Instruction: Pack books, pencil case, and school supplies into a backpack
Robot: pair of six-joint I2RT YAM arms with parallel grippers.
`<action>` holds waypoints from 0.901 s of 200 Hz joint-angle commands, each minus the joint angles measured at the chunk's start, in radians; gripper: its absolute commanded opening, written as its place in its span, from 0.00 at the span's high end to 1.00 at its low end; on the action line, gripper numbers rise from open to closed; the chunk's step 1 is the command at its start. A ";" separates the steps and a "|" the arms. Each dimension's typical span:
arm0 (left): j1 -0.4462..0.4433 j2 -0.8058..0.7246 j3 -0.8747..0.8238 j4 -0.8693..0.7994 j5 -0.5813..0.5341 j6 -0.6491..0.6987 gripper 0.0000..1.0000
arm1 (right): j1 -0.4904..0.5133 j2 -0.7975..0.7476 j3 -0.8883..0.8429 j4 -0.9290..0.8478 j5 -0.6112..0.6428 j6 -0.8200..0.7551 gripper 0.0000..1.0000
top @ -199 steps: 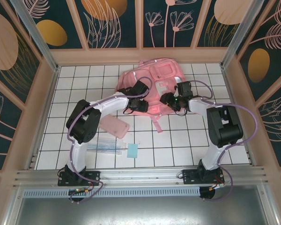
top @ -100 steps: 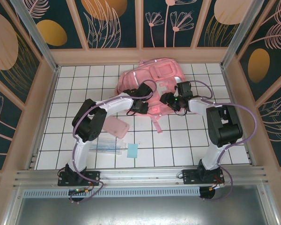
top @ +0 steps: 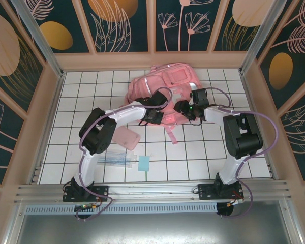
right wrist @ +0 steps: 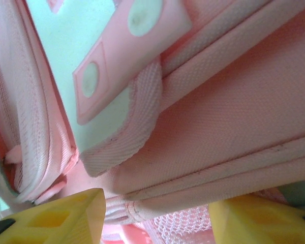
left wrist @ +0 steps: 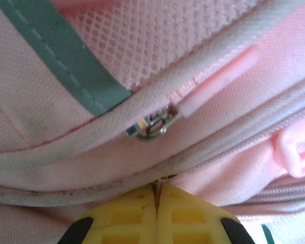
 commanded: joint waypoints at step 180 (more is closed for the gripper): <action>0.077 -0.153 -0.033 0.217 0.574 -0.121 1.00 | -0.096 -0.184 0.008 -0.127 -0.054 -0.007 0.40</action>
